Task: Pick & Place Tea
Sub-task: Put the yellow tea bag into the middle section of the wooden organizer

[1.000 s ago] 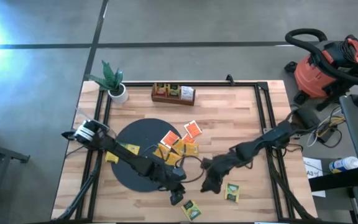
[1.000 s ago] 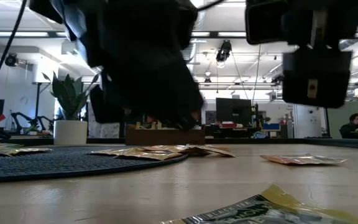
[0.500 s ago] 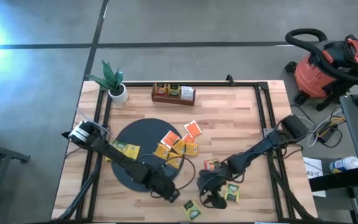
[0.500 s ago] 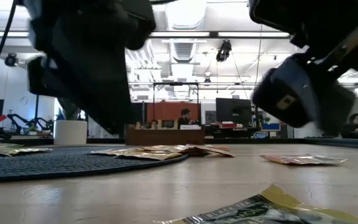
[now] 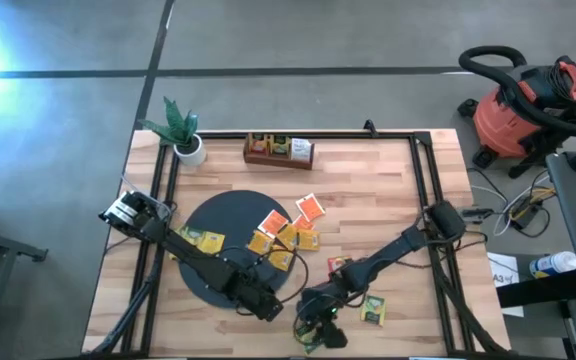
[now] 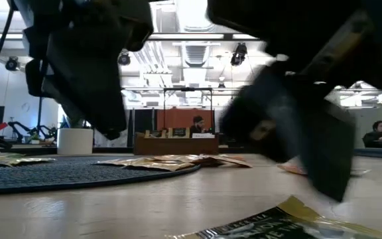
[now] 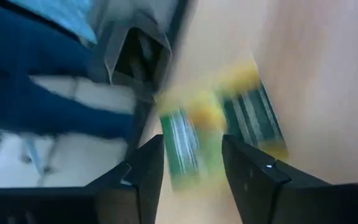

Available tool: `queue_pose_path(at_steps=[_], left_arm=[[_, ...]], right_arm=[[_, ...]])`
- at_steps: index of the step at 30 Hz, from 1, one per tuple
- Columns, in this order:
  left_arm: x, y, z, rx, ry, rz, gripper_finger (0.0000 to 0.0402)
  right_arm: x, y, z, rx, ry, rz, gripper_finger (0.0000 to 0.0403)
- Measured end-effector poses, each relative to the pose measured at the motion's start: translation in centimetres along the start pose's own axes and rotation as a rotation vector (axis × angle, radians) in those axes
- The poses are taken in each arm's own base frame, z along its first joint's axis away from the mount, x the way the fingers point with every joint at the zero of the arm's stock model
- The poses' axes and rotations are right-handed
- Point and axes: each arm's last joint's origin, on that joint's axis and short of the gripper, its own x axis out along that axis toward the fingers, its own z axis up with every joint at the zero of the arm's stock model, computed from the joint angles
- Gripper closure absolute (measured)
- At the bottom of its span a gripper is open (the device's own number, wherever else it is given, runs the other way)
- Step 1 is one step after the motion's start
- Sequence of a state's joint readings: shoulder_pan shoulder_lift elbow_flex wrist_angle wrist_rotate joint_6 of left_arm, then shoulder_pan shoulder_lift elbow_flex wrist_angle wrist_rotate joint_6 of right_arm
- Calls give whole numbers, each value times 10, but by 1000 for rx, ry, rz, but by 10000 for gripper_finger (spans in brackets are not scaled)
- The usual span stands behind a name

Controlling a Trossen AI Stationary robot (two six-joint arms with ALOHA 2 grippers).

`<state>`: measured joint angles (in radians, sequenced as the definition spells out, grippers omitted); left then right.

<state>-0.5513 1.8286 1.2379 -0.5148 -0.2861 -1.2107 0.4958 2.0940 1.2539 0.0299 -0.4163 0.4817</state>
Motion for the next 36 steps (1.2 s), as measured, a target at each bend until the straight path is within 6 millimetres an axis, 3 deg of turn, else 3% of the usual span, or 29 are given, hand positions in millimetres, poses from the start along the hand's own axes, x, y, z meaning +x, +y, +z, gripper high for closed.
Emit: queue_pose_path(at_steps=[2,4,11,20,28,33,36], left_arm=[[-1,0,0,11,-8,-1,314],[-3,0,-1,36,-6,6,314],[-18,-1,-4,72,-10,-3,314],[-29,0,-4,102,-43,-6,314],[-25,-10,11,82,-120,-112,314],[-8,-11,34,62,-146,-187,314],[1,-12,45,45,-129,-257,314]], right_arm=[[4,-4,-4,41,60,-30,258],[12,-4,4,47,32,-36,267],[12,-9,5,136,51,-262,286],[-23,-11,6,218,-24,-620,287],[-56,8,11,185,-96,-615,287],[-89,24,7,169,-177,-631,287],[-98,18,-4,206,-167,-619,287]])
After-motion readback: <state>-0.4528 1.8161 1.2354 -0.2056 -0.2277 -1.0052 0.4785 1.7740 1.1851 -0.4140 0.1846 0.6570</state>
